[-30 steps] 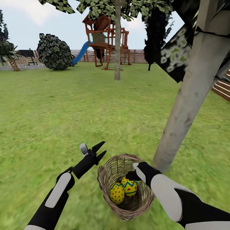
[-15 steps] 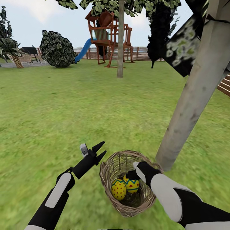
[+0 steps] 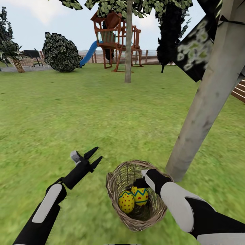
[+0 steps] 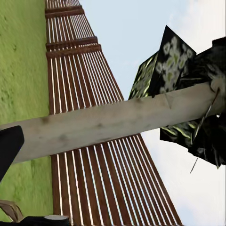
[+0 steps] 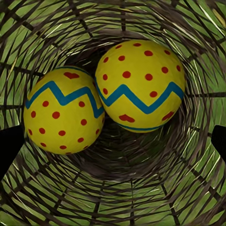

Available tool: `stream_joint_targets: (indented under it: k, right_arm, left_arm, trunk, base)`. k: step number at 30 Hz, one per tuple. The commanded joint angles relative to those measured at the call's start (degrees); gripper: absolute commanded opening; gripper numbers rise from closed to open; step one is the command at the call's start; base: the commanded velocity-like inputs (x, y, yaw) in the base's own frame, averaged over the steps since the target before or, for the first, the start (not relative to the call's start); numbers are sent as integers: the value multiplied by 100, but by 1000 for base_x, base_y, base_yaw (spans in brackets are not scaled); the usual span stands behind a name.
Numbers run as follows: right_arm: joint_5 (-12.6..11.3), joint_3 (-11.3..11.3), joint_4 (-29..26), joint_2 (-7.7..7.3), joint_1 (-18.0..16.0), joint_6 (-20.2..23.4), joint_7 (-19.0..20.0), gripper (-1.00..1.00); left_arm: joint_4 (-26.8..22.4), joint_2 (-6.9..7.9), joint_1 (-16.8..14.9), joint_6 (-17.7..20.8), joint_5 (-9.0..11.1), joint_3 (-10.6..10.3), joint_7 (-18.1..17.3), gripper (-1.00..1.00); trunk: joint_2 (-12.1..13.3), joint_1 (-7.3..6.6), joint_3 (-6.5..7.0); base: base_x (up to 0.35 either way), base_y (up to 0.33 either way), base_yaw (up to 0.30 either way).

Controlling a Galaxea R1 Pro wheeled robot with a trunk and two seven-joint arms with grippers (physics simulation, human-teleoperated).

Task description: Take the three Easter eggs out of the wicker basket on the lawn in the garden, then place them on the lawn next to a single tree (choose any tree) so that all three eggs are next to the same tree and none are left in the basket.

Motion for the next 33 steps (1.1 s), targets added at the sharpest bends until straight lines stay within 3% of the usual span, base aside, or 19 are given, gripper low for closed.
stream_joint_targets:
  k: [1, 10, 11, 17, 33]
  right_arm:
    - [60, -45, -11, 4, 0, 32, 14, 100]
    - [90, -38, -9, 2, -1, 32, -39, 100]
    - [92, -38, -9, 3, -1, 29, -42, 100]
    - [97, -37, -9, 10, -1, -5, -47, 100]
    - [104, -28, -9, 10, -1, -152, -46, 100]
  left_arm:
    - [-31, 37, -2, 58, 72, 28, -33, 100]
    - [-139, 295, 70, 350, 351, 318, -62, 100]
    - [-140, 289, 74, 818, 349, 3662, -65, 100]
    - [-123, 288, 80, 822, 371, 3674, -77, 100]
    - [-113, 285, 82, 822, 365, 3668, -77, 100]
  trunk:
    - [-2, -1, -5]
    - [-2, -1, -5]
    - [-2, -1, -5]
    - [-2, -1, -5]
    - [-23, 40, -359]
  base:
    - [0, 0, 0]
    - [0, 0, 0]
    - [0, 0, 0]
    - [0, 0, 0]
    - [0, 0, 0]
